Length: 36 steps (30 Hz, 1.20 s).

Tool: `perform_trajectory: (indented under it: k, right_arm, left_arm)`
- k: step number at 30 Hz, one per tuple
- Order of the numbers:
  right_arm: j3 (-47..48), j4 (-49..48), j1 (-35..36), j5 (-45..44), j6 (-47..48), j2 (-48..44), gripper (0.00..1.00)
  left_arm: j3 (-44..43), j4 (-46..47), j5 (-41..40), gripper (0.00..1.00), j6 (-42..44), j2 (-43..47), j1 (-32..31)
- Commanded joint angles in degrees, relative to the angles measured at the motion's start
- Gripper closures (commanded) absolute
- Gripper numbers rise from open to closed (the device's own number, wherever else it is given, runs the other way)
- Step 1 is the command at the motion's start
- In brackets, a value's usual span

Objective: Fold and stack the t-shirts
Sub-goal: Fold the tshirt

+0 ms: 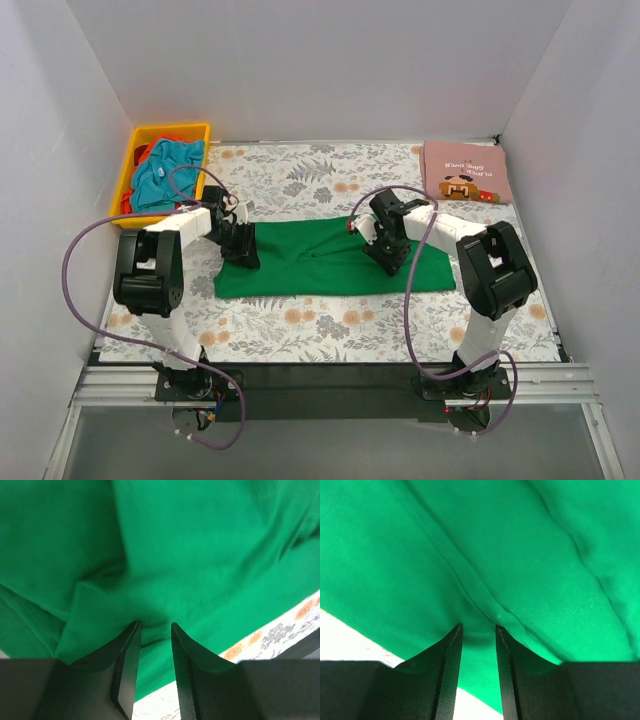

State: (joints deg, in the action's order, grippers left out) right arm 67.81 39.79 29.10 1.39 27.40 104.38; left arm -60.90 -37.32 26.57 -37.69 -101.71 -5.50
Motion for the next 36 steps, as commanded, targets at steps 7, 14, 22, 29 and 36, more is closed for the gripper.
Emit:
perform_trajectory:
  k: [7, 14, 22, 29, 36]
  right_arm:
    - [-8.41, 4.94, 21.02, 24.83, -5.07, -9.18, 0.59]
    - [1.97, 8.73, 20.16, 32.09, -3.76, -17.44, 0.55]
    - [7.51, 7.41, 2.73, 21.47, -3.93, -9.03, 0.62]
    - [8.13, 6.0, 0.08, 18.12, -4.37, 0.03, 0.71]
    - [0.66, 4.24, 2.0, 23.83, -5.42, 2.32, 0.89]
  left_arm:
    - [-43.31, -5.73, -5.4, 0.69, 7.28, -26.14, -0.39]
    - [-62.81, -10.44, 4.46, 0.63, 4.04, -29.27, -0.22]
    - [-29.29, 1.37, 11.31, 0.62, -2.9, -9.66, -1.71]
    - [-16.62, 5.15, 6.31, 0.63, -5.28, -6.48, -6.02]
    - [-22.05, 4.01, 1.39, 0.64, -4.24, -16.73, -6.19]
